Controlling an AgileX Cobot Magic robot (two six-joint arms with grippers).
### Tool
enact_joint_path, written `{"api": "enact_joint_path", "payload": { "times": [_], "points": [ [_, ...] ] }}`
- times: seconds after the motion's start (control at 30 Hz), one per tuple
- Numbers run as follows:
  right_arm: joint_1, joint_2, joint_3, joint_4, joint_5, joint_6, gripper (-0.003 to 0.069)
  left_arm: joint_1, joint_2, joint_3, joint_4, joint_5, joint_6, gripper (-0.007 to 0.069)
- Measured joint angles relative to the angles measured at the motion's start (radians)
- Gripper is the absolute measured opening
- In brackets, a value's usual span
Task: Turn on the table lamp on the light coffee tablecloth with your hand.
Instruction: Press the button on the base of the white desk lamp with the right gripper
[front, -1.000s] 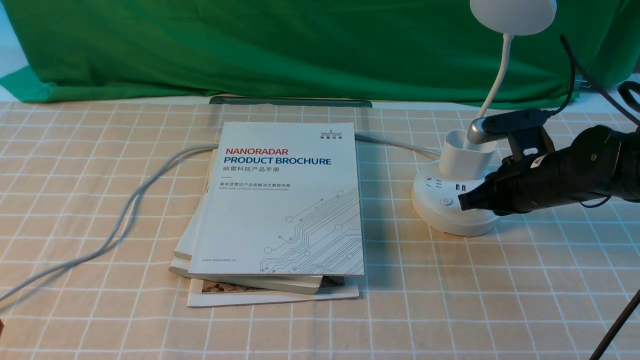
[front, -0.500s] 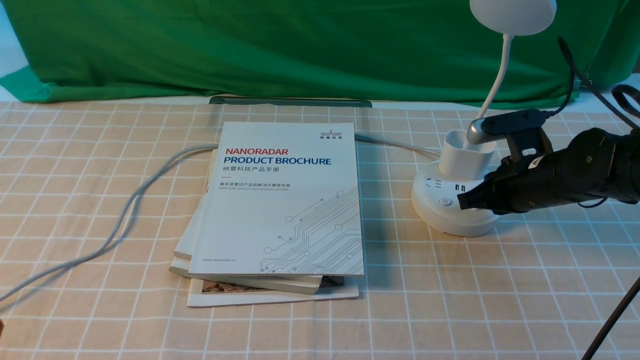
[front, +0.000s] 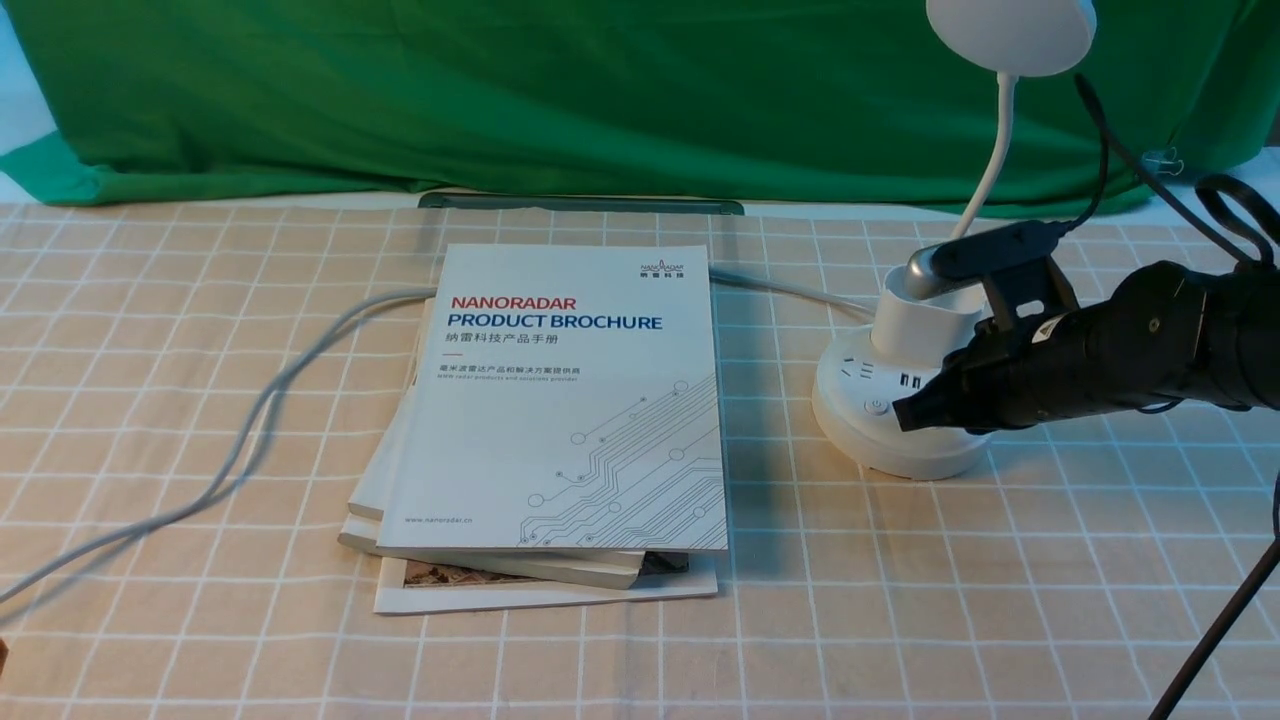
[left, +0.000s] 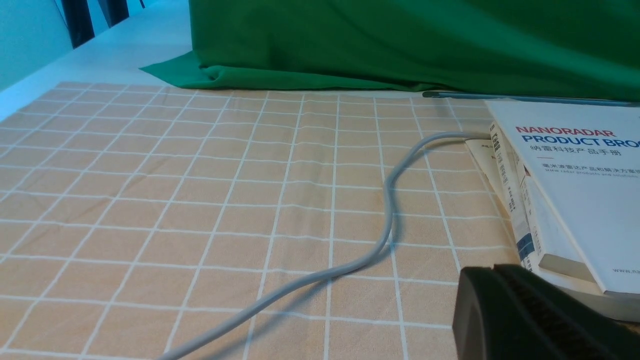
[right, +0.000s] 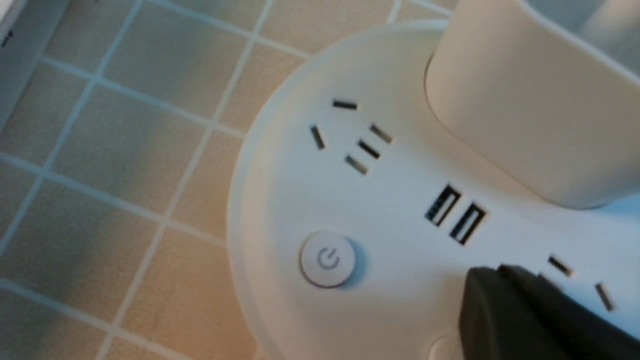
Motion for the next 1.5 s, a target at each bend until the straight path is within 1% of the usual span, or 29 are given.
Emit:
{"api": "enact_joint_path", "payload": {
  "times": [0.47,1.5],
  "points": [
    [0.0,-0.035,0.003,0.0,0.067,0.0,0.0029,0.0,0.0,0.0,0.0,0.0,0.0,0.0021],
    [0.0,0.004,-0.013,-0.008,0.072,0.004,0.003,0.0,0.0,0.0,0.0,0.0,0.0,0.0021]
  ]
}}
